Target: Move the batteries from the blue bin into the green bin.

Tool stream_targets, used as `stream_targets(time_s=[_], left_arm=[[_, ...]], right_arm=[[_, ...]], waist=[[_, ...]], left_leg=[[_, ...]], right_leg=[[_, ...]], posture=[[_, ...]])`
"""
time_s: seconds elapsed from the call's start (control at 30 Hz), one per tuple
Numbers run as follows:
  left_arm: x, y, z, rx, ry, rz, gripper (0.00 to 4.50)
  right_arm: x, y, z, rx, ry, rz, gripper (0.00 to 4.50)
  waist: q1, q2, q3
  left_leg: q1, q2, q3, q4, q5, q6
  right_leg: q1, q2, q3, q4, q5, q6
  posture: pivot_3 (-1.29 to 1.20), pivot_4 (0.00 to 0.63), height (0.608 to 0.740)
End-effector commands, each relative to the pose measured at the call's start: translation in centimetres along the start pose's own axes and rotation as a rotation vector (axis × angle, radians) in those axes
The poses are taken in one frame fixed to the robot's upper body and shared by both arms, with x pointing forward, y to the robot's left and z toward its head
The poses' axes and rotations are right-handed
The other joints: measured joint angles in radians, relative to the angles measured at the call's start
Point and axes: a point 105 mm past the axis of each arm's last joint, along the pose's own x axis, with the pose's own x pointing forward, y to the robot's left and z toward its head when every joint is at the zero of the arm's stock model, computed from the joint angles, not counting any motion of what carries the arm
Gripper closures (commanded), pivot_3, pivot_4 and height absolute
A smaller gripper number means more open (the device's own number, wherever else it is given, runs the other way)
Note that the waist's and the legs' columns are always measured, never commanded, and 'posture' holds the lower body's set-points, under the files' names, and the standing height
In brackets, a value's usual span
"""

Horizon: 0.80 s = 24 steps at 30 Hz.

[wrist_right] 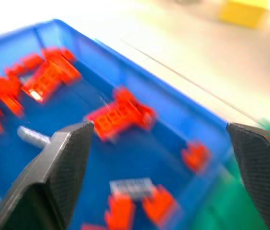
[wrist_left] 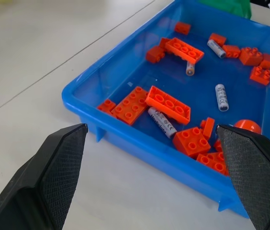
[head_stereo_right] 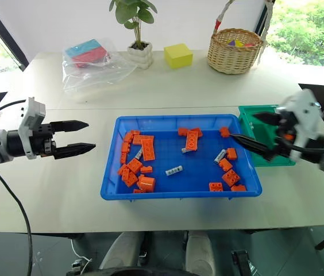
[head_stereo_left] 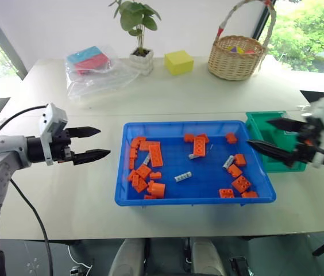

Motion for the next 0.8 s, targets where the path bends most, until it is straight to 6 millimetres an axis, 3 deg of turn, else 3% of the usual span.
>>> stream_targets(time_s=[0.03, 0.23, 0.4, 0.53, 0.8], left_arm=[[-0.3, -0.4, 1.8, 0.061, -0.007, -0.034, 0.0], [-0.3, -0.8, 2.1, 0.073, 0.006, -0.057, 0.0], [-0.5, -1.1, 2.0, 0.068, 0.012, -0.061, 0.0], [-0.6, -1.6, 1.6, 0.07, 0.031, -0.078, 0.0], [-0.3, -2.0, 1.7, 0.065, 0.029, -0.1, 0.0]], right_arm=[[5.1, 1.8, 0.2, 0.086, 0.046, -0.004, 0.1], [10.2, 5.8, 1.1, 0.291, 0.084, 0.126, 0.1], [12.5, 8.6, -0.3, 0.36, 0.202, 0.176, 0.1], [13.6, 9.6, -1.2, 0.435, 0.269, 0.186, 0.1], [15.9, 10.9, -2.2, 0.417, 0.352, 0.195, 0.1]], waist=[[-0.007, -0.001, 0.001], [-0.002, -0.001, 0.001], [-0.004, -0.001, 0.001], [-0.016, -0.001, 0.001], [-0.034, -0.001, 0.001]], left_leg=[[0.0, 0.0, 0.0, 0.0, 0.0, 0.0], [-0.007, -0.002, 0.0, -0.001, 0.002, -0.003], [-0.008, -0.004, 0.0, -0.001, 0.002, -0.003], [-0.006, -0.003, 0.0, -0.001, 0.003, -0.004], [-0.004, -0.003, 0.0, -0.001, 0.003, -0.004]], right_leg=[[-0.001, 0.0, 0.0, 0.0, 0.0, 0.0], [-0.007, 0.0, 0.0, 0.003, 0.003, 0.004], [-0.008, 0.0, 0.0, 0.003, 0.004, 0.006], [-0.009, 0.002, 0.0, 0.006, 0.004, 0.006], [-0.009, 0.003, 0.001, 0.01, 0.004, 0.006]], posture=[[0.0, 0.15, 0.702], [0.0, 0.15, 0.702], [0.0, 0.15, 0.702], [0.0, 0.15, 0.702], [0.0, 0.15, 0.702]])
